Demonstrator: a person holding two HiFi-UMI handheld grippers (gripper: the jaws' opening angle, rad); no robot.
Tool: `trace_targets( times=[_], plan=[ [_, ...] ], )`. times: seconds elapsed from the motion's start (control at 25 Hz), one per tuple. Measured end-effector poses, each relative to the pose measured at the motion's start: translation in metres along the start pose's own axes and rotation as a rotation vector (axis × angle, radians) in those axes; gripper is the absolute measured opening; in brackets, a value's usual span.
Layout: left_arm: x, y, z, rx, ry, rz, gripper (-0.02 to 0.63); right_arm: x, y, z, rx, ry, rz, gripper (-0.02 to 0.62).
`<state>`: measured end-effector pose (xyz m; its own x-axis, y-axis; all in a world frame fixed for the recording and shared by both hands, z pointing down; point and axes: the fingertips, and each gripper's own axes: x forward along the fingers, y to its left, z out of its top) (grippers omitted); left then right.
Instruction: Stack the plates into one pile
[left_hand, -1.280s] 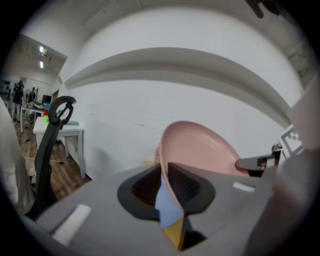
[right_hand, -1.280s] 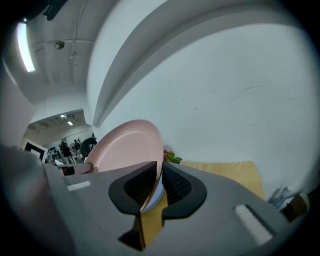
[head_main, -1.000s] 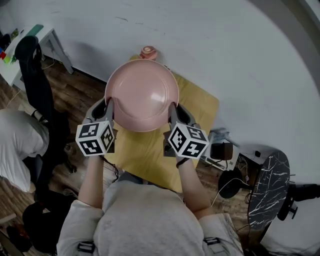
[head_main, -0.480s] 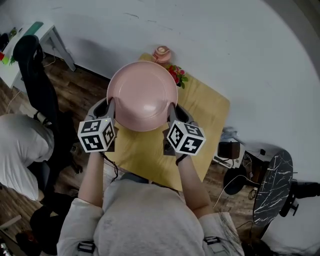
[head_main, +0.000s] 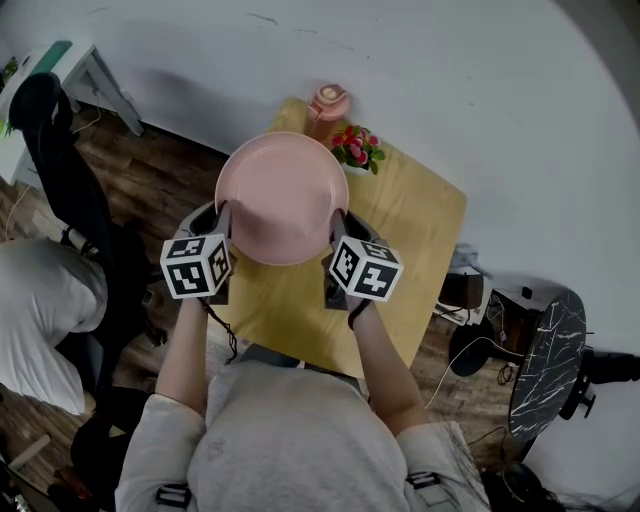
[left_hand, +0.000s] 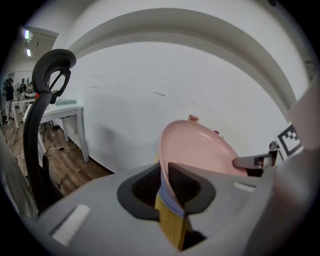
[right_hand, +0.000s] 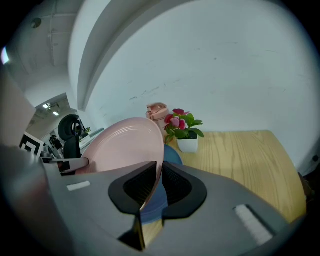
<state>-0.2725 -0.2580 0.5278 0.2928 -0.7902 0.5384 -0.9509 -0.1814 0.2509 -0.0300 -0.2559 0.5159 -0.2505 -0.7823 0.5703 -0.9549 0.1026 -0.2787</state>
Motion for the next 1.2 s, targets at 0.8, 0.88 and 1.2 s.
trace_targets(
  times=[0.8,0.88,1.2],
  plan=[
    [0.059,0.002,-0.041,0.051,0.191,-0.033,0.126,0.045,-0.034,-0.03,-0.051,0.131,-0.098,0.041],
    [0.062,0.002,-0.044,0.051,0.203,-0.032,0.126,0.048,-0.035,-0.031,-0.059,0.137,-0.102,0.041],
    [0.061,0.004,-0.047,0.051,0.216,-0.035,0.129,0.049,-0.033,-0.032,-0.08,0.168,-0.115,0.041]
  ],
)
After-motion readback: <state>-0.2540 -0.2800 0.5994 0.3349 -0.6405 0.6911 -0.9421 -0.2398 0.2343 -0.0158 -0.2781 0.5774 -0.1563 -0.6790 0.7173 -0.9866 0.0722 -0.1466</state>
